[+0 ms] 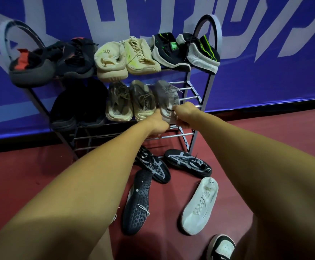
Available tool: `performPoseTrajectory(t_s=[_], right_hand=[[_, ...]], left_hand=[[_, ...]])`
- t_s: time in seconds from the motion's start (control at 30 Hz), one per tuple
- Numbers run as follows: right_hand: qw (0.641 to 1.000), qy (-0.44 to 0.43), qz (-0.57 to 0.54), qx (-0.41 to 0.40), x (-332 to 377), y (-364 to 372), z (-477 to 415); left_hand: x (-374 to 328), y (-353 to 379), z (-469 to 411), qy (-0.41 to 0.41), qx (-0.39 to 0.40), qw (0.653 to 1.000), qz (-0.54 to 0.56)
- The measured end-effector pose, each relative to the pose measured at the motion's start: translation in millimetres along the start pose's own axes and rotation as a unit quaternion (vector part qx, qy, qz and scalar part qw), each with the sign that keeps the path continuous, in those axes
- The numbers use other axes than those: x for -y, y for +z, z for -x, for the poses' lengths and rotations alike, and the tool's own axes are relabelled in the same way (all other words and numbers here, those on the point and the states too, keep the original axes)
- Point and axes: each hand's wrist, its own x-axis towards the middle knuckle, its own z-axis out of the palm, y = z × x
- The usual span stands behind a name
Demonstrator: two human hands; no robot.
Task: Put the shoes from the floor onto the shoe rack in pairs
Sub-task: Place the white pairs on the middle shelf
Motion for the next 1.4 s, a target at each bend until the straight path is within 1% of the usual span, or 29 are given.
performPoseTrajectory(t_s=[0.13, 0.3, 0.4, 0.47, 0.53, 0.63, 0.73, 0.9, 1.03, 1.13, 1.3, 1.4], right_hand=[[0.999, -0.007, 0.033, 0.028, 0.6, -8.4, 22.2], [0.995, -0.015, 0.081, 0.055, -14.2, -15.7, 39.6], [0.993, -0.005, 0.098, 0.062, -28.3, -18.1, 49.9], [0.993, 0.005, 0.105, 0.058, -41.4, -15.6, 53.6], [0.992, 0.016, 0.114, 0.059, -60.5, -8.1, 58.4], [0.986, 0.039, 0.148, 0.068, -97.6, 1.8, 69.3], [0.974, 0.078, 0.19, 0.092, -130.7, 2.1, 76.0], [0.971, 0.13, 0.166, 0.109, -185.5, 9.8, 65.2], [0.954, 0.168, 0.19, 0.162, -229.3, 18.6, 50.8], [0.947, 0.185, 0.193, 0.179, -259.9, 19.6, 40.1], [0.938, 0.225, 0.18, 0.193, -307.4, 22.5, 24.6], [0.932, 0.246, 0.175, 0.201, -327.0, 28.5, 19.1]], left_hand=[[8.0, 2.9, -0.3, -0.016, 0.031, 0.999, -0.04], [5.5, 9.3, 18.8, -0.007, 0.052, 0.995, -0.085], [6.3, 24.1, 26.4, 0.008, 0.092, 0.99, -0.111], [6.1, 36.1, 34.6, 0.012, 0.133, 0.985, -0.113], [8.5, 49.4, 38.6, 0.015, 0.175, 0.978, -0.116], [19.4, 73.9, 35.1, 0.014, 0.198, 0.965, -0.171], [35.3, 94.3, 26.9, -0.011, 0.226, 0.954, -0.195], [52.2, 123.0, 9.4, -0.021, 0.234, 0.943, -0.235], [67.5, 147.0, -6.1, -0.04, 0.259, 0.931, -0.254], [77.7, 165.0, -16.9, -0.047, 0.276, 0.916, -0.287], [95.0, 205.9, -29.9, -0.02, 0.271, 0.909, -0.314], [110.0, 241.1, -34.5, -0.022, 0.31, 0.9, -0.305]])
